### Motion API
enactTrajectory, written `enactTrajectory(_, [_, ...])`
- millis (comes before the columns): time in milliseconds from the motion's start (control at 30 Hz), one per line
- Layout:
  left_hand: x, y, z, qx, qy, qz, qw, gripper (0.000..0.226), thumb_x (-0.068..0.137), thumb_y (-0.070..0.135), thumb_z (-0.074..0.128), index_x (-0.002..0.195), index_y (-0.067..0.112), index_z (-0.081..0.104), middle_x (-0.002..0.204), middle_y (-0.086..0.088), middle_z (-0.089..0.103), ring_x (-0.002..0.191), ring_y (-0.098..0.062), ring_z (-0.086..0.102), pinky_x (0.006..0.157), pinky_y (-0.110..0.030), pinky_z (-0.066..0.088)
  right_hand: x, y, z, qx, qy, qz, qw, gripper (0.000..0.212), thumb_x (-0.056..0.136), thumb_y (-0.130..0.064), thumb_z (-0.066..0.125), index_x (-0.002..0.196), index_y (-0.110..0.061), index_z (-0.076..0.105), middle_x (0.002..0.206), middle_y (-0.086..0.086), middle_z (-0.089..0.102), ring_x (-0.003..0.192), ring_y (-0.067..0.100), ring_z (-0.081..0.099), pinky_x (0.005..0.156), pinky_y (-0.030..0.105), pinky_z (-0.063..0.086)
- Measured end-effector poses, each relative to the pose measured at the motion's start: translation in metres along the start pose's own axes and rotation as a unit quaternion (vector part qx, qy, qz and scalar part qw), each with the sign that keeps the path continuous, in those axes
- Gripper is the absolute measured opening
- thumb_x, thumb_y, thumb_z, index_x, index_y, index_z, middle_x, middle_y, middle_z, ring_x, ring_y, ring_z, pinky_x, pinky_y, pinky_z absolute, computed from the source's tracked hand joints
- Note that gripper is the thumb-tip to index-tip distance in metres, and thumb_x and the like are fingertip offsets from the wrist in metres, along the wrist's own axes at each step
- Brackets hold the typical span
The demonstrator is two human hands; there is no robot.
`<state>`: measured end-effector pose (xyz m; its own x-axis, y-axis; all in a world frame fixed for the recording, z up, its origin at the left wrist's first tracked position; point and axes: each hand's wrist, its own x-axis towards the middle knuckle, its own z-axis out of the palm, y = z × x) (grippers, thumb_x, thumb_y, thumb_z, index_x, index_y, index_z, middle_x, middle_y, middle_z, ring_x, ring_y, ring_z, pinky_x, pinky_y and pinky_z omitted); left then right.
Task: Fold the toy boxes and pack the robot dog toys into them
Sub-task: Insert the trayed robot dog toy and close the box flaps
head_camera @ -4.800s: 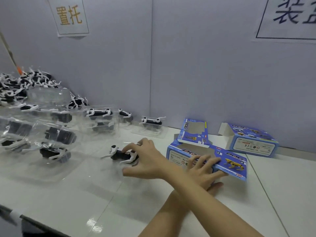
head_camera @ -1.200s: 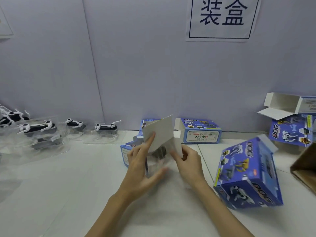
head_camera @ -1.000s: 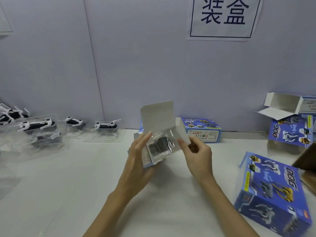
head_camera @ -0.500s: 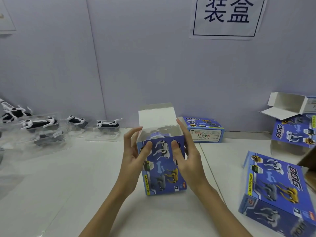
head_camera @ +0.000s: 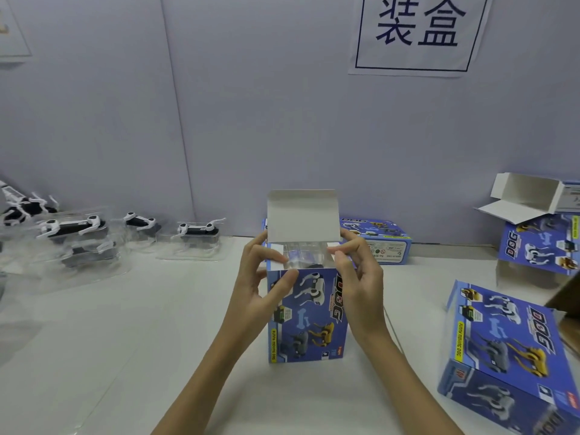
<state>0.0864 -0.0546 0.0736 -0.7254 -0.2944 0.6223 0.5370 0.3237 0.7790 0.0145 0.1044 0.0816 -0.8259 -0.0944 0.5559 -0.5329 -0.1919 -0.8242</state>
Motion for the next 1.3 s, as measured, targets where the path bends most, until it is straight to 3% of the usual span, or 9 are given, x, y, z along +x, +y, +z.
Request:
enactTrajectory(100, [0.002,0.005,-0.001,-0.046,0.012,-0.008,0.999,0.019,0.082,0.048,0.076,0.095,0.039,0.066,0.147,0.024,0.047,0.141,-0.007,0.048,0.093,-0.032,0.057,0.002,-0.001,0.000,0.054,-0.004,0.019,0.998,0.016,0.092,-0.026,0.061,0.106,-0.019,0.063,0.123,-0.006,0.068,0.113,0.029,0.068,0.089,0.059,0.058])
enactTrajectory(267, [0.000,0.007,-0.001,-0.122,0.012,-0.010,0.992,0.055,0.083,0.031,0.082,0.125,0.033,0.047,0.139,0.003,0.058,0.131,-0.024,0.059,0.093,-0.063,0.057,-0.001,-0.004,-0.001,0.100,-0.017,-0.028,0.994,0.031,0.105,-0.026,0.051,0.136,-0.022,0.050,0.128,0.006,0.065,0.116,0.031,0.066,0.088,0.045,0.058])
enactTrajectory(400, [0.001,0.007,-0.004,-0.052,0.002,0.021,0.998,0.052,0.083,0.036,0.080,0.128,0.026,0.055,0.136,0.003,0.057,0.136,-0.024,0.053,0.097,-0.052,0.058,-0.004,-0.004,-0.005,0.101,-0.013,-0.006,0.995,0.043,0.109,-0.037,0.033,0.119,-0.009,0.064,0.127,0.006,0.068,0.120,0.028,0.068,0.076,0.027,0.061])
enactTrajectory(533, [-0.002,0.001,-0.009,-0.030,-0.049,0.000,0.998,0.062,0.074,0.040,0.085,0.126,0.023,0.055,0.146,0.010,0.047,0.142,-0.022,0.048,0.100,-0.044,0.057,-0.006,-0.002,-0.004,0.049,-0.032,-0.018,0.998,0.050,0.104,-0.058,0.040,0.120,-0.016,0.063,0.136,-0.006,0.064,0.130,0.023,0.062,0.083,0.037,0.063])
enactTrajectory(700, [-0.002,-0.001,-0.005,-0.066,-0.026,-0.011,0.997,0.043,0.096,0.050,0.064,0.124,0.019,0.054,0.149,0.010,0.046,0.133,-0.023,0.057,0.081,-0.035,0.060,-0.012,0.000,0.002,0.044,-0.073,-0.003,0.996,0.050,0.083,-0.078,0.063,0.118,-0.042,0.057,0.132,-0.011,0.060,0.126,0.021,0.065,0.064,0.029,0.063])
enactTrajectory(933, [-0.001,-0.003,0.002,-0.076,-0.008,-0.013,0.997,0.045,0.094,0.062,0.060,0.124,0.029,0.055,0.150,0.008,0.047,0.129,-0.025,0.060,0.077,-0.026,0.059,-0.008,-0.002,0.003,0.009,-0.061,-0.023,0.998,0.062,0.087,-0.078,0.056,0.124,-0.028,0.056,0.131,-0.008,0.061,0.127,0.023,0.063,0.068,0.035,0.065])
enactTrajectory(1133, [-0.007,-0.013,0.004,-0.011,0.039,-0.011,0.999,0.068,0.089,0.062,0.069,0.144,0.035,0.039,0.137,0.030,0.056,0.122,-0.013,0.067,0.084,-0.044,0.064,-0.014,-0.003,0.006,0.019,0.025,-0.028,0.999,0.029,0.095,-0.041,0.066,0.118,-0.026,0.059,0.114,-0.012,0.069,0.105,0.019,0.074,0.063,0.023,0.060])
enactTrajectory(1233, [-0.009,-0.019,0.004,0.109,0.088,0.034,0.989,0.059,0.092,0.054,0.069,0.142,0.031,0.046,0.138,0.017,0.059,0.127,-0.015,0.061,0.091,-0.045,0.061,-0.017,-0.004,0.010,0.084,0.061,0.008,0.995,0.033,0.090,-0.038,0.070,0.116,-0.025,0.053,0.111,-0.016,0.070,0.107,0.014,0.074,0.065,0.024,0.061])
enactTrajectory(1300, [-0.010,-0.021,0.005,0.245,0.094,0.124,0.957,0.074,0.091,0.061,0.067,0.149,0.019,0.045,0.145,0.009,0.053,0.133,-0.012,0.052,0.107,-0.039,0.045,-0.018,-0.003,0.013,0.115,0.070,0.044,0.990,0.038,0.086,-0.042,0.071,0.115,-0.025,0.051,0.111,-0.015,0.072,0.108,0.015,0.074,0.065,0.026,0.062])
